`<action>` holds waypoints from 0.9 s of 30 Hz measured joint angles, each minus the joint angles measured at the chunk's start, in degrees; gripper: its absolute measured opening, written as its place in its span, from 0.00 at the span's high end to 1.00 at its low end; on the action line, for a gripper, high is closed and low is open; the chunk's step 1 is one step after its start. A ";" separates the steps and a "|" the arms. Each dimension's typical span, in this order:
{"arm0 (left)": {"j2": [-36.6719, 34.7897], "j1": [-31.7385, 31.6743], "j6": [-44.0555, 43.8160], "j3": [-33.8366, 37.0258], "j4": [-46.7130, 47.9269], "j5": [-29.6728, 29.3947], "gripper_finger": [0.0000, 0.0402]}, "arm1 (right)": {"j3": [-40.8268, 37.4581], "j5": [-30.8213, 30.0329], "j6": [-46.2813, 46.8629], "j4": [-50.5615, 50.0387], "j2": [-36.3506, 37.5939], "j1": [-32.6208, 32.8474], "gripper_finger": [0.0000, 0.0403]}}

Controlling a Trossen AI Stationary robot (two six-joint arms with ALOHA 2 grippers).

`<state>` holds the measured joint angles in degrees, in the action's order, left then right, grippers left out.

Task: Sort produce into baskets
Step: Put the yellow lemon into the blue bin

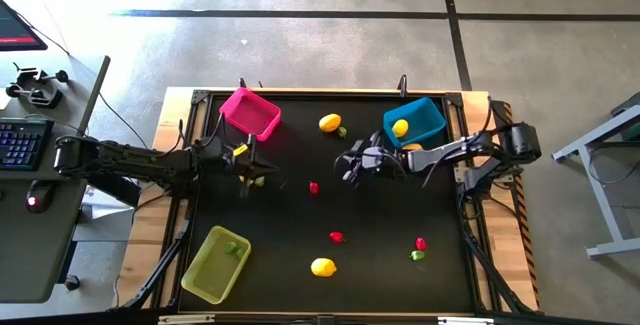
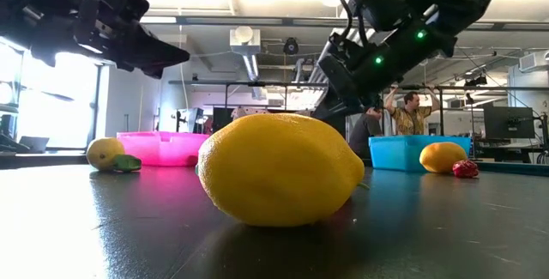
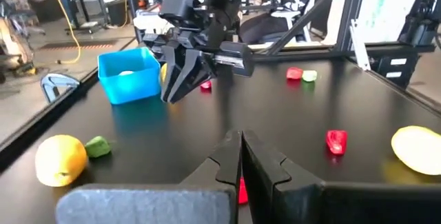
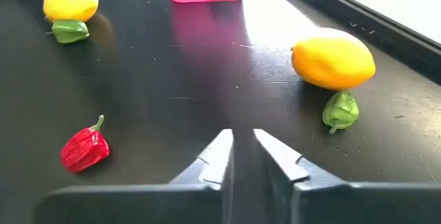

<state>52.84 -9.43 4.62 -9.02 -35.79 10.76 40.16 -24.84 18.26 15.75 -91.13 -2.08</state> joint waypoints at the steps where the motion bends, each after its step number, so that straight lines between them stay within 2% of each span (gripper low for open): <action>1: 0.00 0.04 -0.99 0.00 0.00 -0.03 1.00 | -0.01 0.02 0.57 0.00 0.00 -0.29 0.85; 8: 0.00 0.04 -0.73 0.00 1.63 0.07 1.00 | -0.02 -0.05 0.67 0.00 0.00 -1.09 0.62; 12: 0.02 0.06 2.37 0.00 2.11 -0.23 1.00 | -0.02 -3.41 -3.37 0.97 0.00 -1.30 0.50; 16: 0.02 0.06 3.96 0.00 2.03 -2.11 1.00 | 2.26 -2.29 -5.44 0.84 0.00 -3.54 0.40; 22: 0.02 0.06 4.03 -0.02 4.23 -2.75 1.00 | 10.43 2.66 -18.88 -8.63 0.00 -7.47 0.34; 27: 0.02 0.06 4.09 -0.02 5.23 -2.71 1.00 | 15.15 4.92 -33.15 -11.02 -2.31 -11.23 0.34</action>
<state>52.86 -9.37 8.71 -9.04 -30.56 8.05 55.31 -19.92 -14.89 4.73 -93.45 -13.31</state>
